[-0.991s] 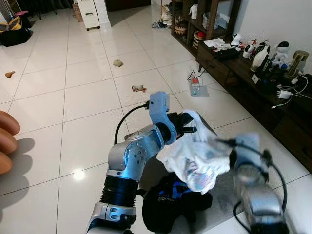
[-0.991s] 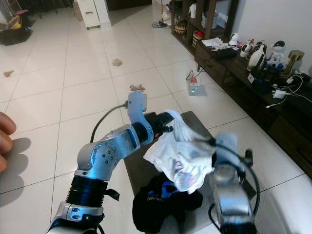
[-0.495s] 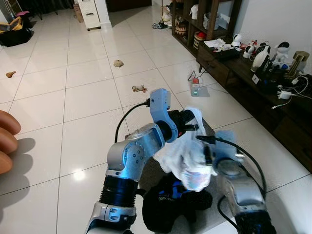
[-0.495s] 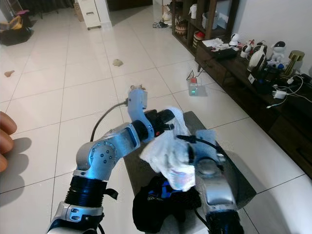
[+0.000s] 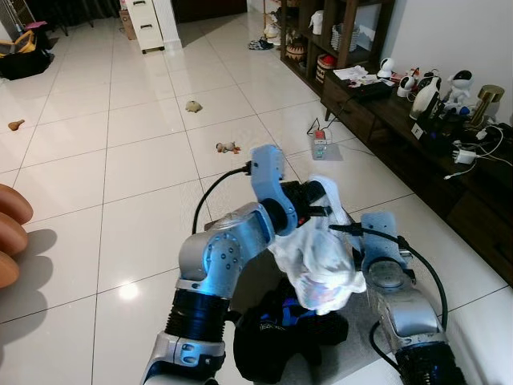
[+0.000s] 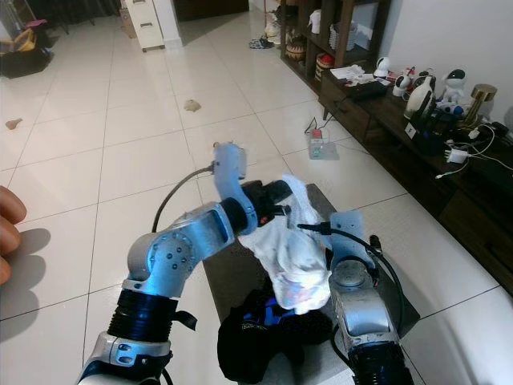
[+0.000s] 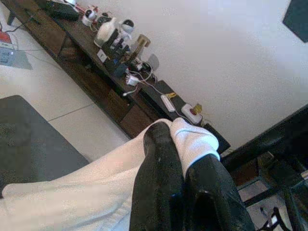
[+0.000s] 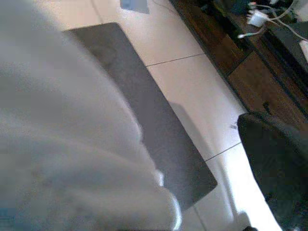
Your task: Hang hanger
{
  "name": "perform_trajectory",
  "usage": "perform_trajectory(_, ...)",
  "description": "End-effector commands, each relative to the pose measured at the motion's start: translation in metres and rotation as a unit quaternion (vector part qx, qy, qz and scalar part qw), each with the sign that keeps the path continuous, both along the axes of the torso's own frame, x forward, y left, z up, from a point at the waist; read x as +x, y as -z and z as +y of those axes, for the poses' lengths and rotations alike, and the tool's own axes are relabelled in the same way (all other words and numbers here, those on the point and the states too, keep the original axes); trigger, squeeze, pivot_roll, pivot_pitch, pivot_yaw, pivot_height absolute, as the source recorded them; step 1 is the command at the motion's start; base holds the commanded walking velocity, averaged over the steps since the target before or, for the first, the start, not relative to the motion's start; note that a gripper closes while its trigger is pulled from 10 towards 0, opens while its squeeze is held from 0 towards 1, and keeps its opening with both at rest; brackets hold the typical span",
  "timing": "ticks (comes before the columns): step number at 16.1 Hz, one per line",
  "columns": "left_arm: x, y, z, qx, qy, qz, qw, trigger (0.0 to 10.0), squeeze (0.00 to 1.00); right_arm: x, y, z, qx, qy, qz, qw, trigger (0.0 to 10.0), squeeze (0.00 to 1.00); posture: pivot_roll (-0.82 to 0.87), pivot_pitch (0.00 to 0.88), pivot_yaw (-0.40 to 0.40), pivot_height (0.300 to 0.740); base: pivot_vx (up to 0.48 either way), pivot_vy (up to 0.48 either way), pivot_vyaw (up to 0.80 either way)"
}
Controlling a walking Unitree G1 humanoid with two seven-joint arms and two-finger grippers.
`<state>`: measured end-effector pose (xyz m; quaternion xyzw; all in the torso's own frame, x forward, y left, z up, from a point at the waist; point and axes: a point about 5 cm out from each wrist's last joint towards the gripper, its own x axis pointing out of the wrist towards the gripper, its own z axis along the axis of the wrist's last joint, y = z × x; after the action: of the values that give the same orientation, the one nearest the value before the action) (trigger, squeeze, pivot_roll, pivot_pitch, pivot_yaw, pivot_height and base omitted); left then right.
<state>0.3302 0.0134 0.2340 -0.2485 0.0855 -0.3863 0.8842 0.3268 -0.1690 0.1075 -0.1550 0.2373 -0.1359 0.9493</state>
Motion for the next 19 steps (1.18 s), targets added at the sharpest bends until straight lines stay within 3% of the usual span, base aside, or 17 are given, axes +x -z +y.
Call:
perform_trajectory(1,-0.004,-0.002,-0.006,-0.007,0.005,-0.007,1.000,0.0,0.00,-0.003,0.001,0.004,-0.011,-0.020,0.011,1.000,10.0,0.00,-0.08,0.098,0.023,0.740,0.000,0.000,0.00)
perform_trajectory(4,-0.003,0.002,-0.006,0.004,-0.001,-0.003,1.000,0.0,0.00,-0.008,-0.001,0.004,-0.009,-0.029,0.012,0.999,10.0,0.00,-0.08,0.099,0.022,0.740,0.000,0.000,0.00)
perform_trajectory(8,0.001,0.007,-0.001,0.017,-0.017,0.002,1.000,0.0,0.00,-0.028,0.002,-0.003,0.015,-0.037,0.037,0.999,10.0,0.00,-0.09,0.099,0.023,0.740,0.000,0.000,0.00)
perform_trajectory(12,0.001,0.007,-0.001,0.018,-0.020,0.002,1.000,0.0,0.00,-0.035,0.008,-0.006,0.024,-0.039,0.054,0.997,10.0,0.00,-0.09,0.095,0.026,0.740,0.000,0.000,0.00)
perform_trajectory(13,0.001,0.008,-0.001,0.018,-0.019,0.001,1.000,0.0,0.00,-0.035,0.008,-0.005,0.024,-0.040,0.055,0.997,9.1,0.00,-0.09,0.093,0.027,0.740,0.000,0.000,0.00)
perform_trajectory(14,0.001,0.008,-0.001,0.019,-0.020,0.001,1.000,0.0,0.00,-0.034,0.007,-0.001,0.030,-0.047,0.051,0.997,0.0,0.00,-0.09,0.089,0.027,0.740,0.000,0.000,0.00)
perform_trajectory(19,0.000,0.009,0.000,0.022,-0.020,0.001,1.000,0.0,0.00,-0.032,-0.001,-0.006,0.025,-0.041,0.030,0.998,0.0,0.00,-0.09,0.079,0.026,0.740,0.000,0.000,0.00)
